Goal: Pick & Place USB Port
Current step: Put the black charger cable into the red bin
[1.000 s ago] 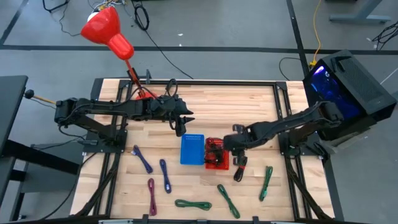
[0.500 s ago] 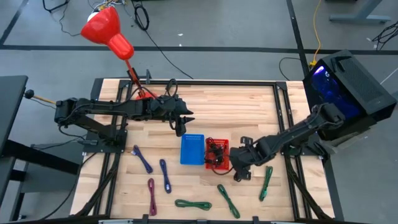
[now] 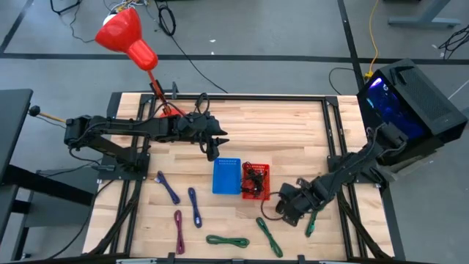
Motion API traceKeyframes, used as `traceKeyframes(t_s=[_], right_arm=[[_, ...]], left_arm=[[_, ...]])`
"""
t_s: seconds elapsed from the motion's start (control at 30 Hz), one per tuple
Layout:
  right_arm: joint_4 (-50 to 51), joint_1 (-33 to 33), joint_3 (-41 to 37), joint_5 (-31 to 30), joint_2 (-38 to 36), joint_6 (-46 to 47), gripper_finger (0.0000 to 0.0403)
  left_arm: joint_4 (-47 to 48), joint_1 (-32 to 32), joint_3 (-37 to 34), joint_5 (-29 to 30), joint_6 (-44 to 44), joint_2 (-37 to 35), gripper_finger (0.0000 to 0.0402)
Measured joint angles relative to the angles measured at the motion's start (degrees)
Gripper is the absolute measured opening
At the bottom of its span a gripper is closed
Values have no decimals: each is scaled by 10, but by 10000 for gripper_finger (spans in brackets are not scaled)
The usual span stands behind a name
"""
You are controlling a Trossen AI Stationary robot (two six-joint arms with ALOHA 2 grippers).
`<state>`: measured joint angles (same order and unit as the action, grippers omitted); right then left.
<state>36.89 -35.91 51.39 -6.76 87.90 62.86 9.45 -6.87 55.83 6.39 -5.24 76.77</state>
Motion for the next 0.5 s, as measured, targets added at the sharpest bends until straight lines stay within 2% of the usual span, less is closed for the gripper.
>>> traceKeyframes(t_s=[0.1, 0.27, 0.5], right_arm=[[-47, -11, -16, 13, 0, 37, 118], [-64, -19, -20, 13, 0, 110, 120], [-100, -19, -20, -3, 0, 187, 150]], left_arm=[[1, 0, 0, 0, 4, 0, 126], [9, 0, 0, 0, 9, 0, 126], [30, 0, 0, 0, 34, 0, 126]])
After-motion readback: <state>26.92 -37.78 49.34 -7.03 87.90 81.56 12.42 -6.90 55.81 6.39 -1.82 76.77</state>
